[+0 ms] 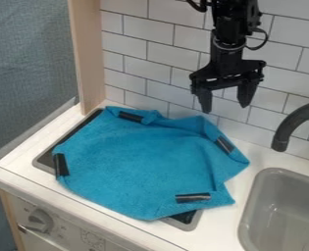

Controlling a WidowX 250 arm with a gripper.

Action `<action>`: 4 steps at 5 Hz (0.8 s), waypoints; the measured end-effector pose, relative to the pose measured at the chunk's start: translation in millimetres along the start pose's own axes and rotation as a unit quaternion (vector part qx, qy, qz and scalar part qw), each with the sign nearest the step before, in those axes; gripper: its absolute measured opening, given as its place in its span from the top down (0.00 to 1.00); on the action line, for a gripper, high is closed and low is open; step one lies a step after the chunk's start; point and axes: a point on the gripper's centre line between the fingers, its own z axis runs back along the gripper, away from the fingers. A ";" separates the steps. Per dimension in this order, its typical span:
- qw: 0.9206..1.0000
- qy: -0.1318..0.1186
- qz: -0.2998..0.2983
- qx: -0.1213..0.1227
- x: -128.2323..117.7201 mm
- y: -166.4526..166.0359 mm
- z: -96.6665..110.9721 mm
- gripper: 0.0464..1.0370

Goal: Fold the cloth from the bottom left to top right

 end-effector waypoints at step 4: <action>0.995 0.043 0.072 0.060 2.1 103.8 7.1 0.04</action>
